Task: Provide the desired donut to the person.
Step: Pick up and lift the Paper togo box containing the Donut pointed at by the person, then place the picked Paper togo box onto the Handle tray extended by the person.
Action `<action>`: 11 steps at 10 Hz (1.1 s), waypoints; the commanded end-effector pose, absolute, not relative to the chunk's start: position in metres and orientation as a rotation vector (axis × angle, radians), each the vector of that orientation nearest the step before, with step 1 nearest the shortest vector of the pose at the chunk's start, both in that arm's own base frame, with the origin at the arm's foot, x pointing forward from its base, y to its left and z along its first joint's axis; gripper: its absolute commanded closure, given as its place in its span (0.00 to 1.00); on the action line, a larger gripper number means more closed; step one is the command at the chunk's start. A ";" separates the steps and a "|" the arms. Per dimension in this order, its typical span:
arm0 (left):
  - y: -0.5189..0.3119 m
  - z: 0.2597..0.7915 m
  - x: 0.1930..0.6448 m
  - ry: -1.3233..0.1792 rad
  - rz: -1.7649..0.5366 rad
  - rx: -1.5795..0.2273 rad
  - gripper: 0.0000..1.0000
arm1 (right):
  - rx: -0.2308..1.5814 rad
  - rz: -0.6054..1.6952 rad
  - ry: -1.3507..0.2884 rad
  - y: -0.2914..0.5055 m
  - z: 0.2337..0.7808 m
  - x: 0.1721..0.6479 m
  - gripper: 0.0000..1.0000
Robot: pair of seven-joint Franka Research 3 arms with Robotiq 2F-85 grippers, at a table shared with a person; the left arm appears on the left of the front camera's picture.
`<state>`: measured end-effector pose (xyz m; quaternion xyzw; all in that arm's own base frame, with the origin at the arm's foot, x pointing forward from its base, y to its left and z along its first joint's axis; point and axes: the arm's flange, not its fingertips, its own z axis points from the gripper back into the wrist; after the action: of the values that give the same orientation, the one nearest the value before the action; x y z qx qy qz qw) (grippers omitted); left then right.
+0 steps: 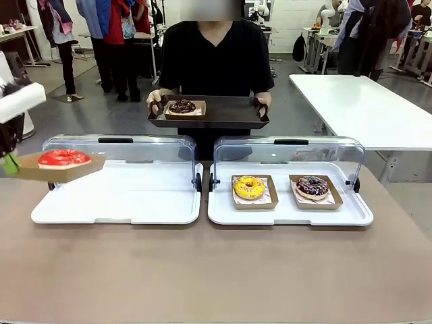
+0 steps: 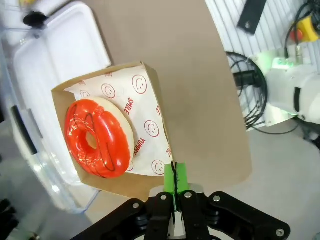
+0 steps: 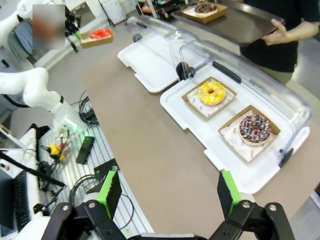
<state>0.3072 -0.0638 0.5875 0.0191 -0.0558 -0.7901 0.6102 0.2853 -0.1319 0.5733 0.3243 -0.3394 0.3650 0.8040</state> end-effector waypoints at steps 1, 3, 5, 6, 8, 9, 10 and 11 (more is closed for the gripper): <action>-0.077 0.619 0.310 -0.218 -1.799 0.099 1.00 | 0.715 0.794 -0.752 -0.132 0.574 0.287 0.00; -0.082 0.632 0.334 -0.266 -1.790 0.077 1.00 | 0.715 0.794 -0.752 -0.132 0.574 0.287 0.00; -0.072 0.622 0.348 -0.323 -1.830 0.042 1.00 | 0.715 0.794 -0.752 -0.132 0.574 0.287 0.00; -0.063 0.613 0.336 -0.342 -1.894 0.046 1.00 | 0.715 0.794 -0.752 -0.132 0.574 0.287 0.00; -0.075 0.628 0.342 -0.264 -1.803 0.077 1.00 | 0.715 0.794 -0.752 -0.132 0.574 0.287 0.00; -0.075 0.628 0.342 -0.264 -1.803 0.077 1.00 | 0.715 0.794 -0.752 -0.132 0.574 0.287 0.00; -0.075 0.628 0.342 -0.264 -1.803 0.077 1.00 | 0.715 0.794 -0.752 -0.132 0.574 0.287 0.00; -0.075 0.628 0.342 -0.264 -1.803 0.077 1.00 | 0.715 0.794 -0.752 -0.132 0.574 0.287 0.00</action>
<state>0.3443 -0.0747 0.6244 0.0318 -0.1186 -0.7877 0.6037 0.2853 -0.1319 0.5733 0.3242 -0.3394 0.3650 0.8040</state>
